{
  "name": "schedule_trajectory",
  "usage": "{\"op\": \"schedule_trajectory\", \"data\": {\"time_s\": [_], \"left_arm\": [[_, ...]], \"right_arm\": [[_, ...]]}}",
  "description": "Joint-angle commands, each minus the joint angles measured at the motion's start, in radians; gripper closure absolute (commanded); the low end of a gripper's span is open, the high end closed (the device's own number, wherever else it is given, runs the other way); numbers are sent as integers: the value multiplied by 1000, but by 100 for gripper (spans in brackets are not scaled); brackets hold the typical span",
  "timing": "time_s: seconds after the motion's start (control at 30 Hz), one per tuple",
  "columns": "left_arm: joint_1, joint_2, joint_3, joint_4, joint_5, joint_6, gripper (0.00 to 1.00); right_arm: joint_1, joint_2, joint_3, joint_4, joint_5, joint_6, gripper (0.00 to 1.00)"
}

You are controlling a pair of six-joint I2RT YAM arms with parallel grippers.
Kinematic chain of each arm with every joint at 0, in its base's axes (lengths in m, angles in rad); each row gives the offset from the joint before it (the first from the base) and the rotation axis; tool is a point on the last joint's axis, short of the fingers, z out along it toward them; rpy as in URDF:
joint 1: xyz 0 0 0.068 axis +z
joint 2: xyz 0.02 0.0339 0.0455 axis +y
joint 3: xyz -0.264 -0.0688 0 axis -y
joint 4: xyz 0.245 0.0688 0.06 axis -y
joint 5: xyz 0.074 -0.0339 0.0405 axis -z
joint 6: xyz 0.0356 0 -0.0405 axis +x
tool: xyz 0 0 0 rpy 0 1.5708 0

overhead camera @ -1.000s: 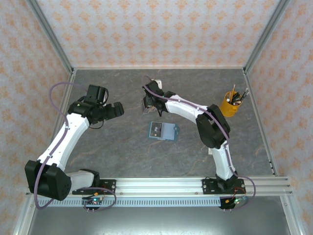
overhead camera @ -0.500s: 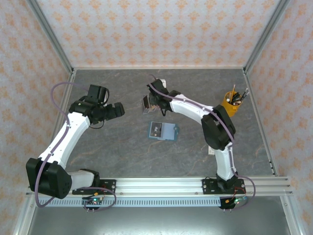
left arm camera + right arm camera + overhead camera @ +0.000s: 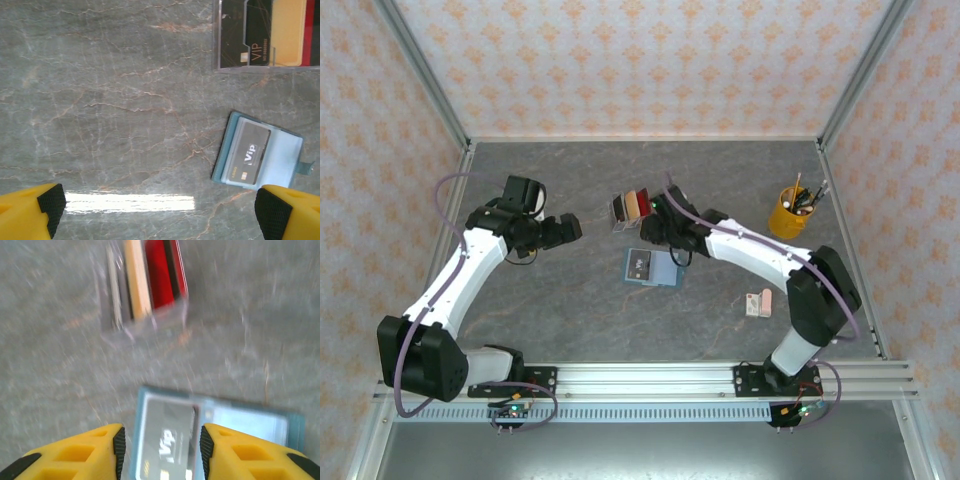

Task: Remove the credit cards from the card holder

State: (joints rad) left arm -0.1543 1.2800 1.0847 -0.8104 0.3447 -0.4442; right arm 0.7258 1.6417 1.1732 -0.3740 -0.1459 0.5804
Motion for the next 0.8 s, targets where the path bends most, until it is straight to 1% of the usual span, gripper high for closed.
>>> {"op": "schedule_trajectory", "data": {"time_s": [0.0,0.1,0.3,0.47,0.5,0.6,0.77], "left_arm": [[3,15,-14,50,60,-9,0],[-4,29,-24,74,85,-28,0],[-31,83,-32,119,109,-67,0],[-57,127,-35,147,103,-85,0],[-62,133,-37,152,102,-117,0],[-80,149,-45,167,102,-134,0],[-115,183,-60,195,114,-161,0]], "right_arm": [[20,11,-74,27,-106,96,56],[19,37,-105,84,-136,120,58],[0,120,-87,124,-191,134,61],[-9,179,-49,105,-203,103,65],[-11,189,-41,93,-198,97,65],[-12,208,-30,79,-199,79,65],[-12,237,-27,114,-278,39,66]]}}
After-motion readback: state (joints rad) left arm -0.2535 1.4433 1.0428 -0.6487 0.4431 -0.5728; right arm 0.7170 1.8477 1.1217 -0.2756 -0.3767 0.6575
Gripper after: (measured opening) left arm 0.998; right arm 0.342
